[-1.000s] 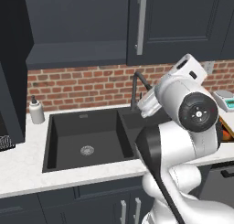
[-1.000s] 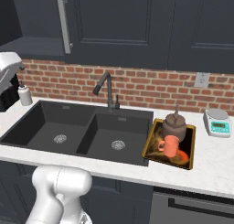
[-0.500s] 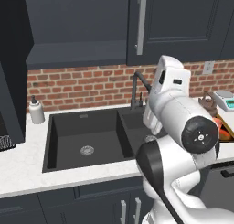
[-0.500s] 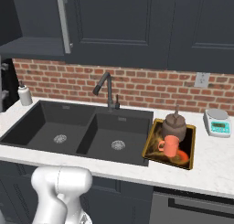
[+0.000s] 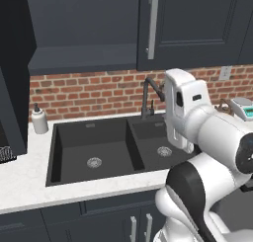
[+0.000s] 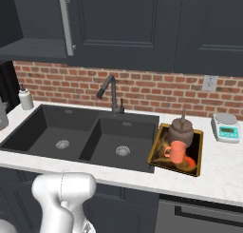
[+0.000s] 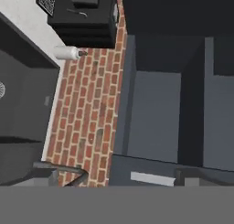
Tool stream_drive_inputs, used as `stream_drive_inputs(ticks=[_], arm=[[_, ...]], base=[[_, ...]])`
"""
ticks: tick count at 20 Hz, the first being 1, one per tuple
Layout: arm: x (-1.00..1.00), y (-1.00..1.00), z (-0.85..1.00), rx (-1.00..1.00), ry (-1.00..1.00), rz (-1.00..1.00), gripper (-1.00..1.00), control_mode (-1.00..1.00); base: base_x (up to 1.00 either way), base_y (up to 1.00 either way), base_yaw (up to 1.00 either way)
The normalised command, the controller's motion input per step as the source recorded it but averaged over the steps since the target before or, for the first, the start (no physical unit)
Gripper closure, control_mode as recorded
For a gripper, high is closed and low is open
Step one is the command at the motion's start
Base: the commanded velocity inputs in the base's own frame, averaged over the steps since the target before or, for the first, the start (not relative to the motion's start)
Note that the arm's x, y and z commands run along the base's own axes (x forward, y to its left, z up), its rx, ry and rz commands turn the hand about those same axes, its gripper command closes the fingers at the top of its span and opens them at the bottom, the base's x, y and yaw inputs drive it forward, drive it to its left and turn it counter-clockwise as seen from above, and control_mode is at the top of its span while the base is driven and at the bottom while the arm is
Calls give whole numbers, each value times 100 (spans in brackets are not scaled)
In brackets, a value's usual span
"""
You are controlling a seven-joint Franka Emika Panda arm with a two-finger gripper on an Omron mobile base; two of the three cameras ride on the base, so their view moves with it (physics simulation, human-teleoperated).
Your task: Pick the kettle from the counter and place it on the tray. Then pick the mug from the cabinet and place it on the tray. Then close the cabinet doors.
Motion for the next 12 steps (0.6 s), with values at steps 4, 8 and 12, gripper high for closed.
stream_drive_inputs(ticks=[4,8,12], arm=[[-28,33,-5,-18,0,24,-100,-100],[-27,49,-2,-5,0,9,-100,-100],[-18,61,0,0,6,0,-100,-100]], base=[[0,0,0],[0,0,0],[0,0,0]])
